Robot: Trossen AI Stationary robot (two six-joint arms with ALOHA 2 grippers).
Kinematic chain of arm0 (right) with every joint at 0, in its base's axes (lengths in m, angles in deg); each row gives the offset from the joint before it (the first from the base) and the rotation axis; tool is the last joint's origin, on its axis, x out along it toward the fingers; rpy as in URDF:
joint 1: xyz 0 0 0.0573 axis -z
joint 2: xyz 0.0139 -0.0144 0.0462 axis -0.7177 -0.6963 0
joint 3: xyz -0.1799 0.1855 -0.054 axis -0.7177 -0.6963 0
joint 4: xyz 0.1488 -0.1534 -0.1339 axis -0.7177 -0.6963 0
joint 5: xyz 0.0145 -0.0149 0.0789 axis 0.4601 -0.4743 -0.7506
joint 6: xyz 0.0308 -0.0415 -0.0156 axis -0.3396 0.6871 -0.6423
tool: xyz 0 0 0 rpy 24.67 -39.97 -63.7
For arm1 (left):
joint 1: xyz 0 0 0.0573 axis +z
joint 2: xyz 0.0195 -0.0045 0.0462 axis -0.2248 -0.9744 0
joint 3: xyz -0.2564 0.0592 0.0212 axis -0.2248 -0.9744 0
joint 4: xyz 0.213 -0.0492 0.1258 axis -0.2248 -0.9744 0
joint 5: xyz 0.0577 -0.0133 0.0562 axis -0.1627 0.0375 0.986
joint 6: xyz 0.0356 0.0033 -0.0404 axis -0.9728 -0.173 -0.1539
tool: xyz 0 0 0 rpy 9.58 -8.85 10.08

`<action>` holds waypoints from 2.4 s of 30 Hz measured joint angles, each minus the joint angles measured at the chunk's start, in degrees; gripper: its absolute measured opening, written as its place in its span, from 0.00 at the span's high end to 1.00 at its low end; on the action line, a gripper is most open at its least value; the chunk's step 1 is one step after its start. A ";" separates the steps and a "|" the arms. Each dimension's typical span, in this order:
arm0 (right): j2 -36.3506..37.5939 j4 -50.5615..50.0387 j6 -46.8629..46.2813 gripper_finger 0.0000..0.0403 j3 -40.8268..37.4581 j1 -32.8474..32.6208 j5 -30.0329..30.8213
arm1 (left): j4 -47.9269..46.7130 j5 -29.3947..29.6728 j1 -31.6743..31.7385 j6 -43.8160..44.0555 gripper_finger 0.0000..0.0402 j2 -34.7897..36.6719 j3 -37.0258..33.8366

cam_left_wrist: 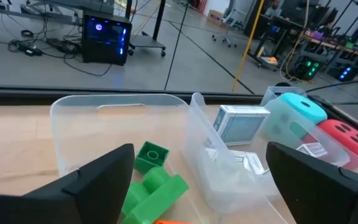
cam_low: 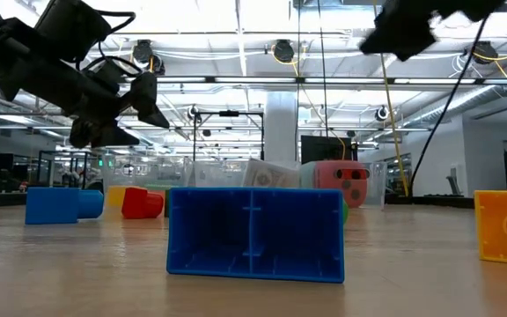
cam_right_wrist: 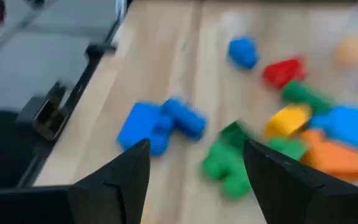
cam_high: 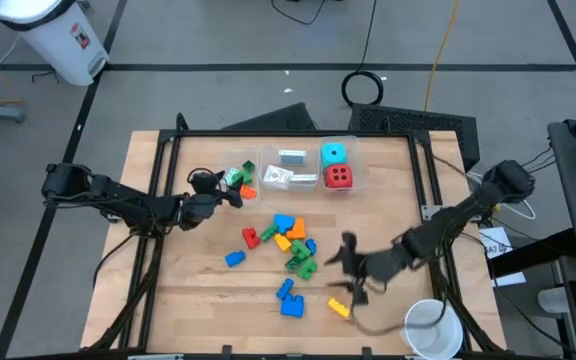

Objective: Pick & Place Toys
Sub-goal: Put the yellow game piece into the left transparent bin

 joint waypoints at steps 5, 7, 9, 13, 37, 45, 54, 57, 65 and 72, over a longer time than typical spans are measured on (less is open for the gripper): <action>-10.75 -16.05 -10.86 0.43 10.15 -5.39 0.59 | 2.08 0.03 0.66 -2.79 0.08 0.00 0.00; -13.69 -20.90 -15.46 0.43 13.30 -6.66 -1.94 | 2.55 0.03 0.73 -2.86 0.08 0.00 0.02; -16.15 -24.14 -19.49 0.43 15.34 -7.42 -4.90 | 2.55 -0.05 0.67 -2.67 0.08 0.00 0.02; -20.08 -24.69 -24.41 0.43 16.04 -8.24 -9.67 | 2.64 -2.98 0.69 -1.41 0.07 0.00 0.02; -20.68 -25.99 -10.85 0.89 16.00 -4.30 -10.42 | 2.70 -20.30 0.47 1.97 0.07 0.00 0.04; -11.30 -23.90 4.04 0.88 14.35 0.35 -0.96 | 4.26 -24.04 0.73 1.23 0.07 0.00 0.06; -5.42 9.84 24.59 0.88 -2.46 17.27 -6.86 | 5.66 -38.31 4.33 -5.76 0.07 -0.02 2.55; -4.65 15.74 25.76 0.88 -5.62 24.07 -10.45 | 4.84 -41.65 3.18 -8.87 0.07 -0.02 4.56; -4.57 25.44 23.39 0.88 -11.08 34.60 -23.15 | 2.70 -34.47 -3.79 -15.74 0.07 -7.87 10.35; -5.23 32.95 24.01 0.88 -13.02 38.88 -33.66 | 2.66 -32.99 -3.43 -27.64 0.07 -21.95 21.09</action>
